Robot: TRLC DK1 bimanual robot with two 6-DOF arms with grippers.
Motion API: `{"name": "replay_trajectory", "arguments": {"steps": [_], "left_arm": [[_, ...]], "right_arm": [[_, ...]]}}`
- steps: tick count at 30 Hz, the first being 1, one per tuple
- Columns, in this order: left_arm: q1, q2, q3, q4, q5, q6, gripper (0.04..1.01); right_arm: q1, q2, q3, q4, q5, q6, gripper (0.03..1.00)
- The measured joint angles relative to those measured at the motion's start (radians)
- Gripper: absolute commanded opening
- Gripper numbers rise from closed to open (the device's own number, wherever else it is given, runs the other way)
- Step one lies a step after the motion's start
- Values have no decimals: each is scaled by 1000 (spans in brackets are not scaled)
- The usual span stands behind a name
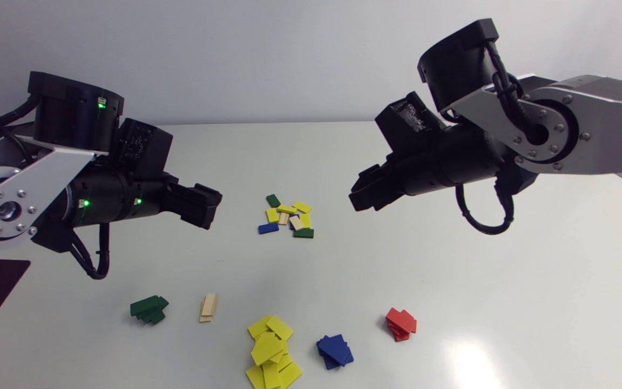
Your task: Take domino bricks one by one from the mixed stack on the table and place each onto the existing stack of the same color.
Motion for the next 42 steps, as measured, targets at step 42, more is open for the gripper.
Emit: {"name": "replay_trajectory", "arguments": {"steps": [42], "left_arm": [[100, 130, -7, 136, 65, 50, 1003]], "right_arm": [[90, 581, 372, 32, 95, 41, 866]]}}
